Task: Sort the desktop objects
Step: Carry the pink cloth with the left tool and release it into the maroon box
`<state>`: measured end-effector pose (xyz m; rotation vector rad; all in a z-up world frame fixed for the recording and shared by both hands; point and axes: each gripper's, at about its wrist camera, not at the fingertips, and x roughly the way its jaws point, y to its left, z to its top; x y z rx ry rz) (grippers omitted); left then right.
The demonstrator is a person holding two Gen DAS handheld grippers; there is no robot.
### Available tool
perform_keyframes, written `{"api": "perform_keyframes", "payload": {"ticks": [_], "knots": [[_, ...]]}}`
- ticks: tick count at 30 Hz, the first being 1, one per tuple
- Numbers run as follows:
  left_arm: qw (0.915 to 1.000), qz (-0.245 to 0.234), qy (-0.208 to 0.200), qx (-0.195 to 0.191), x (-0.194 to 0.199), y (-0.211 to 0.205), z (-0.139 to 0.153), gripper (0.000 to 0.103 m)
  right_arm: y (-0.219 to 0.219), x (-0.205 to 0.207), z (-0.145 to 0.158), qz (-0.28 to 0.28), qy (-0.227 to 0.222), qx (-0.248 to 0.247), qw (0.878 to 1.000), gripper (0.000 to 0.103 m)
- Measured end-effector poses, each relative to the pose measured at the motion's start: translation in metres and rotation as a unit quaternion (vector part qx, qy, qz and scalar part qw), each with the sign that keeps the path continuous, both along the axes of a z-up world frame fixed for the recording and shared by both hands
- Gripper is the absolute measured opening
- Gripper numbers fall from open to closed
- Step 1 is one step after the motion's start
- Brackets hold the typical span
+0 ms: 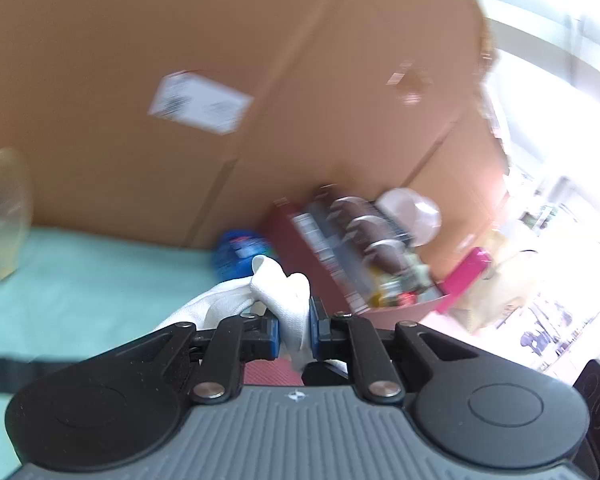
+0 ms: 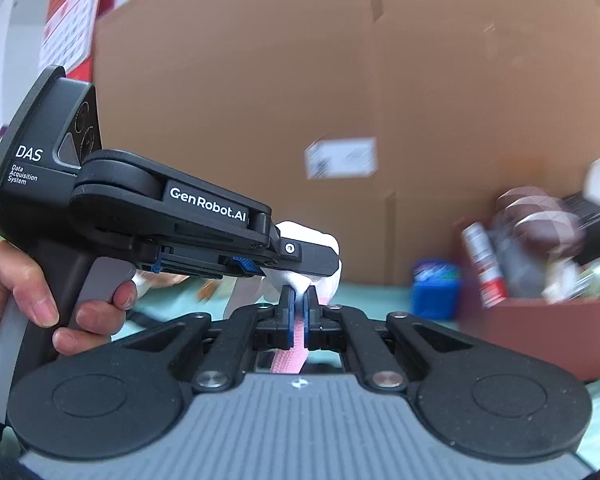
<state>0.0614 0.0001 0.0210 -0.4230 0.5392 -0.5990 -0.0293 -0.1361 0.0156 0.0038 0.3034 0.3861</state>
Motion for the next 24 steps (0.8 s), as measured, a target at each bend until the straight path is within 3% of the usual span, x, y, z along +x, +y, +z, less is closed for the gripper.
{"api": "perform_keyframes", "payload": {"ticks": [12, 19, 24], "knots": [[0.9904, -0.096, -0.099, 0.013, 0.044, -0.114, 0.077, 0.013, -0.087, 0.01, 0.058, -0.112, -0.097, 0.01, 0.989, 0.001], [0.983, -0.133, -0.125, 0.019, 0.075, -0.167, 0.09, 0.013, -0.132, 0.03, 0.069, -0.159, -0.112, 0.028, 0.98, 0.001], [0.9819, -0.143, -0.123, 0.018, 0.102, -0.192, 0.093, 0.013, -0.157, 0.046, 0.073, -0.181, -0.119, 0.025, 0.976, 0.002]]}}
